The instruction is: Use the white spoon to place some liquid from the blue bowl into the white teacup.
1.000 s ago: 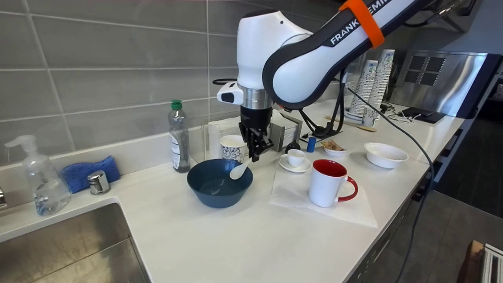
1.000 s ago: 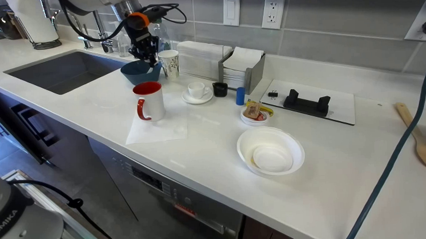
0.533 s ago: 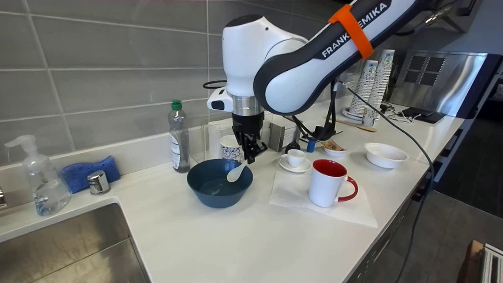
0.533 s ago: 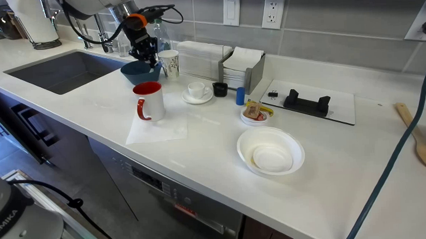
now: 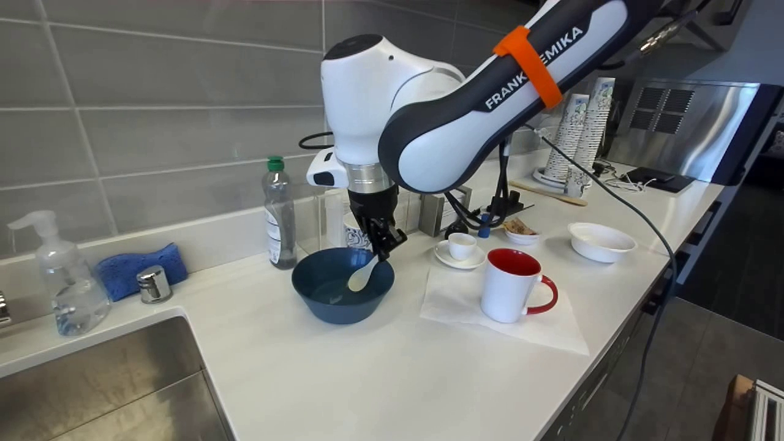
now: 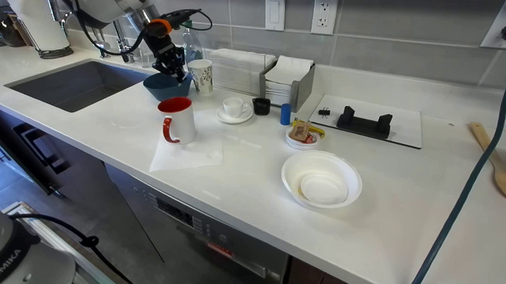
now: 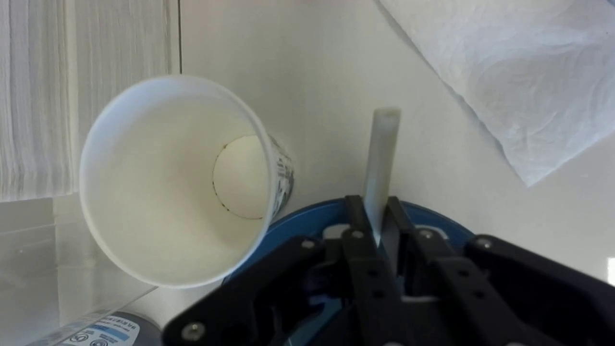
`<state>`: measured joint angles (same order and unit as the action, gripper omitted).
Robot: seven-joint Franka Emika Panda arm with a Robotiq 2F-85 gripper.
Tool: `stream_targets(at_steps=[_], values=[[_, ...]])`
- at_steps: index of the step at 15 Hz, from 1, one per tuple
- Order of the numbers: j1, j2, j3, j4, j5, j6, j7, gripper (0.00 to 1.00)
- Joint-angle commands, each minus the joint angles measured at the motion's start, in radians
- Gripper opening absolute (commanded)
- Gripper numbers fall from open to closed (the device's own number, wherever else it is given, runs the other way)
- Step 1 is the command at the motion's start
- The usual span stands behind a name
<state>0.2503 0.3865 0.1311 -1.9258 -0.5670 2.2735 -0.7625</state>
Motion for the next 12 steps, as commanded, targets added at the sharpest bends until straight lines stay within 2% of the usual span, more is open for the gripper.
stream_targets(at_steps=[1,12], values=[[0.011,0.046,0.007,0.055,-0.044,-0.039,0.031,0.03],[-0.007,0.070,0.029,0.069,0.007,-0.030,0.010,0.03]])
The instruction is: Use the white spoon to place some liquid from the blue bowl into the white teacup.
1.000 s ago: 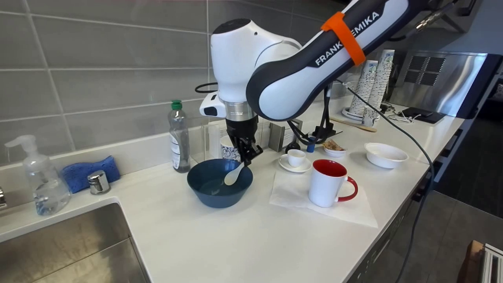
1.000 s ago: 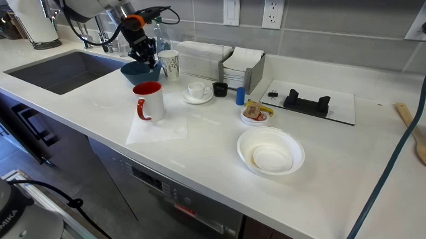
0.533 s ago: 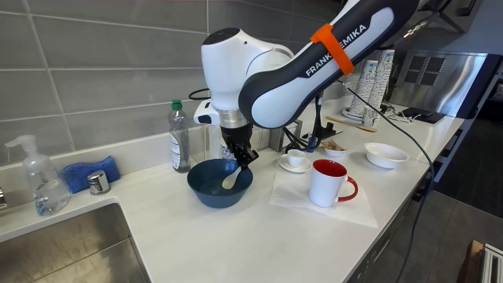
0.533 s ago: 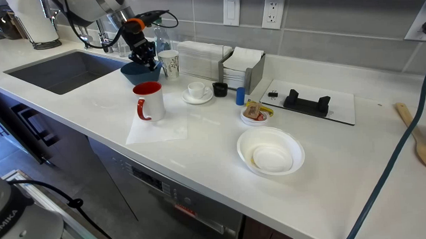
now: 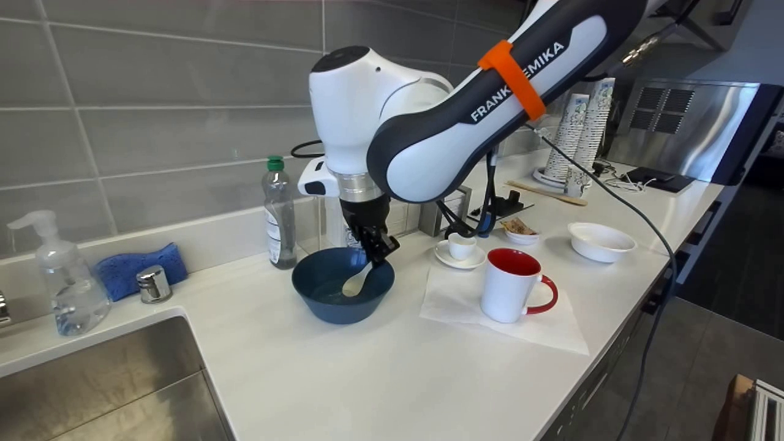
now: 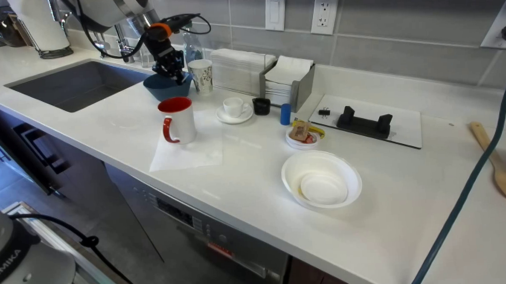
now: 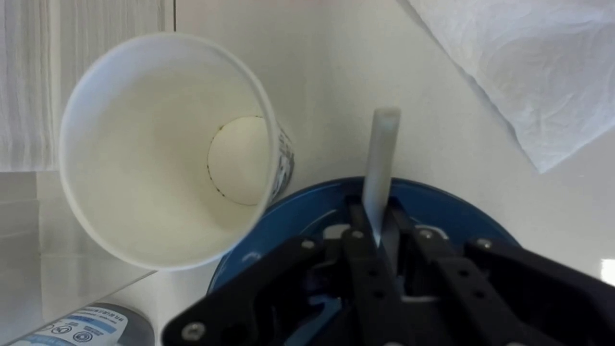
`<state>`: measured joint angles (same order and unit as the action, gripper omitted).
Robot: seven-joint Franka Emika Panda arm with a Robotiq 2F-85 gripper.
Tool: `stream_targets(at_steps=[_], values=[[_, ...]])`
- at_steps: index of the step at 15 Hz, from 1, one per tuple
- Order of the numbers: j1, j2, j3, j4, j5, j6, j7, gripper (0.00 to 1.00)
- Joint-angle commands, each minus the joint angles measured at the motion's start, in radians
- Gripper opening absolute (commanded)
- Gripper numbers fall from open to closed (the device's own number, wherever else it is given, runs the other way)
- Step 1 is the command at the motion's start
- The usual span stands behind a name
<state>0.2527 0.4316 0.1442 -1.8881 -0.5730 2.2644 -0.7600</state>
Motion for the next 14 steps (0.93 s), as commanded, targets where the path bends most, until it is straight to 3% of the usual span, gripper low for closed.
stream_targets(at_steps=[1,14], values=[[-0.013,0.027,0.019,0.030,0.022,-0.017,0.002,0.03],[-0.032,0.041,0.035,0.020,0.073,0.046,-0.019,0.03]])
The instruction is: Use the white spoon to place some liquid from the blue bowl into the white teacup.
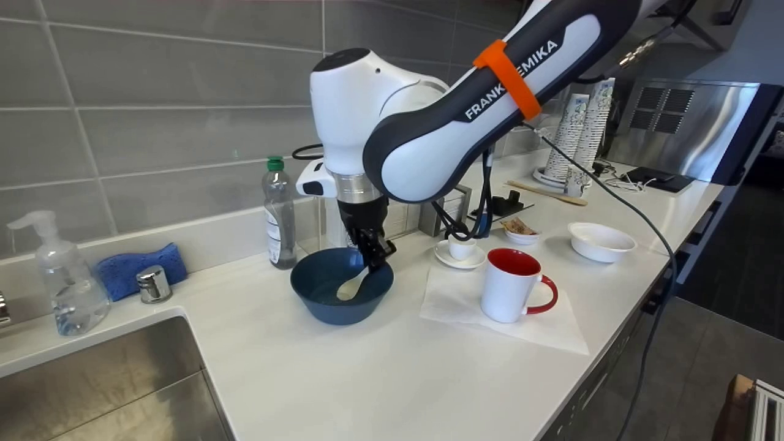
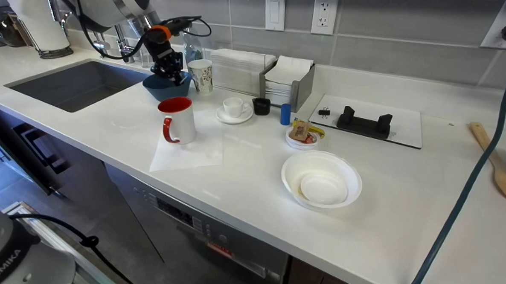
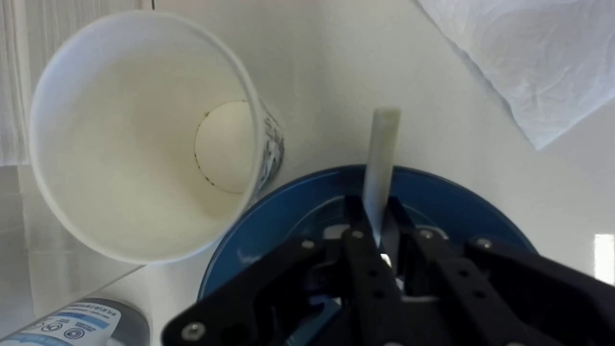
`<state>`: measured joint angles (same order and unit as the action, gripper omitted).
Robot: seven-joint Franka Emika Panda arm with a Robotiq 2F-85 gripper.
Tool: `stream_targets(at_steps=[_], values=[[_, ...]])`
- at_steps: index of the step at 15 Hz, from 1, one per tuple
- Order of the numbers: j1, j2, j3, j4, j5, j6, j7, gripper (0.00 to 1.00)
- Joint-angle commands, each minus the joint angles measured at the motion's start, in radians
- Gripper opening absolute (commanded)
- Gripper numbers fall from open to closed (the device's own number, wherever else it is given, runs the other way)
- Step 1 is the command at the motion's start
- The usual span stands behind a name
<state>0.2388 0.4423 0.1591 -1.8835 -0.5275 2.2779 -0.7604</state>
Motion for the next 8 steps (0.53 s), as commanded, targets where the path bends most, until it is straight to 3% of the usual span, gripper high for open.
stream_targets(at_steps=[1,8], values=[[-0.019,0.031,0.022,0.015,0.032,0.046,-0.018,0.03],[-0.034,0.047,0.030,0.005,0.071,0.109,-0.038,0.03]])
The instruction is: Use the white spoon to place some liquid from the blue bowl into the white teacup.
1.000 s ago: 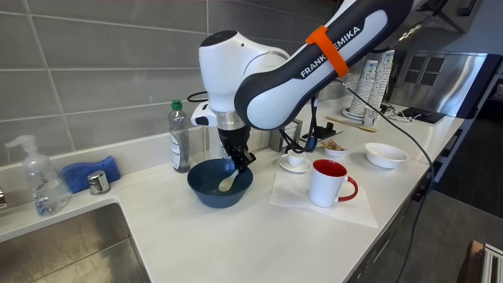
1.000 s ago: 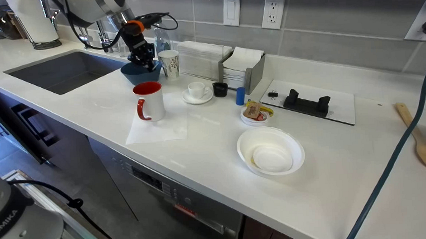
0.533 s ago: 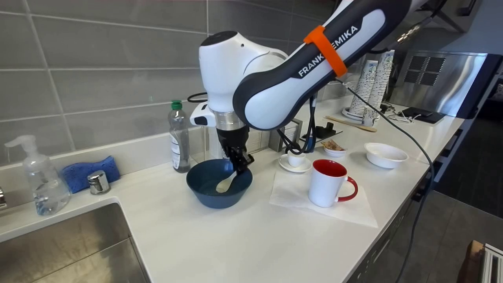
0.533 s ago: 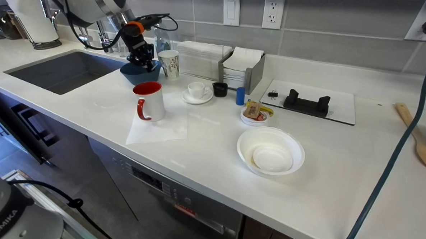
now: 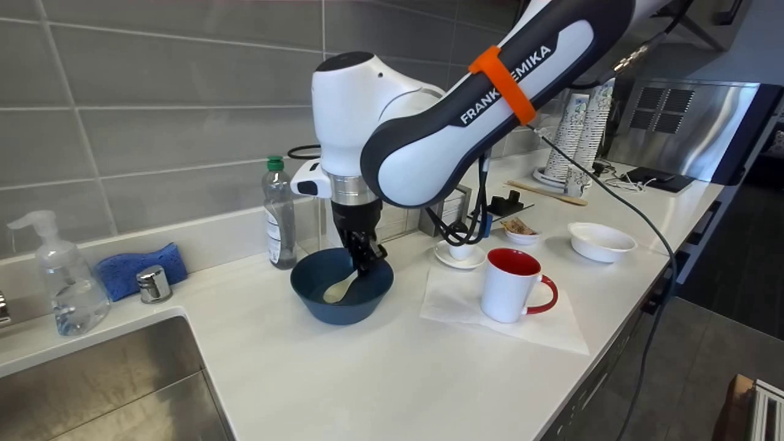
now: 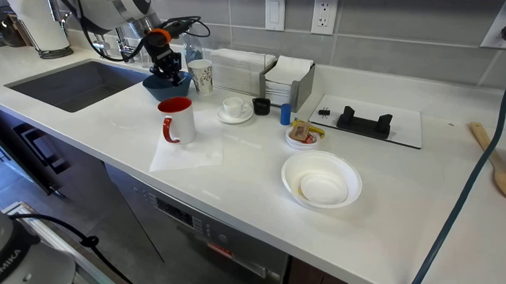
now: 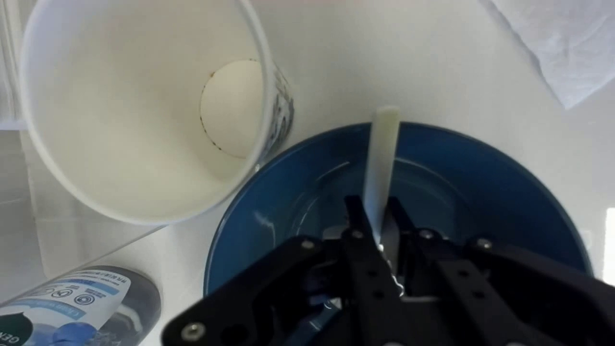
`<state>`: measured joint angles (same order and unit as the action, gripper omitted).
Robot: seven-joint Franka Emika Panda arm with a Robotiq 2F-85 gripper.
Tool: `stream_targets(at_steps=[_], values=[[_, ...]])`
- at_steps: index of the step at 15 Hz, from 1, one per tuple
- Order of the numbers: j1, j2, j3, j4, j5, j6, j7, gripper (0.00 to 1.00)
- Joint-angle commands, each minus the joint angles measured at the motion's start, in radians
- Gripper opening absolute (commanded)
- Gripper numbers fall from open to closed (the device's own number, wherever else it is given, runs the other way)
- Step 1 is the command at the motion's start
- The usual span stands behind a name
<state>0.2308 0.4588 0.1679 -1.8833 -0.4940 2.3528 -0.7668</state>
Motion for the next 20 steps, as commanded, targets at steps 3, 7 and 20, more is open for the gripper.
stream_targets(at_steps=[3,7,20], values=[[-0.041,0.036,0.027,-0.001,0.064,0.061,-0.050,0.03],[-0.062,0.041,0.044,-0.004,0.112,0.090,-0.086,0.03],[-0.170,0.048,0.109,-0.042,0.329,0.191,-0.300,0.03]])
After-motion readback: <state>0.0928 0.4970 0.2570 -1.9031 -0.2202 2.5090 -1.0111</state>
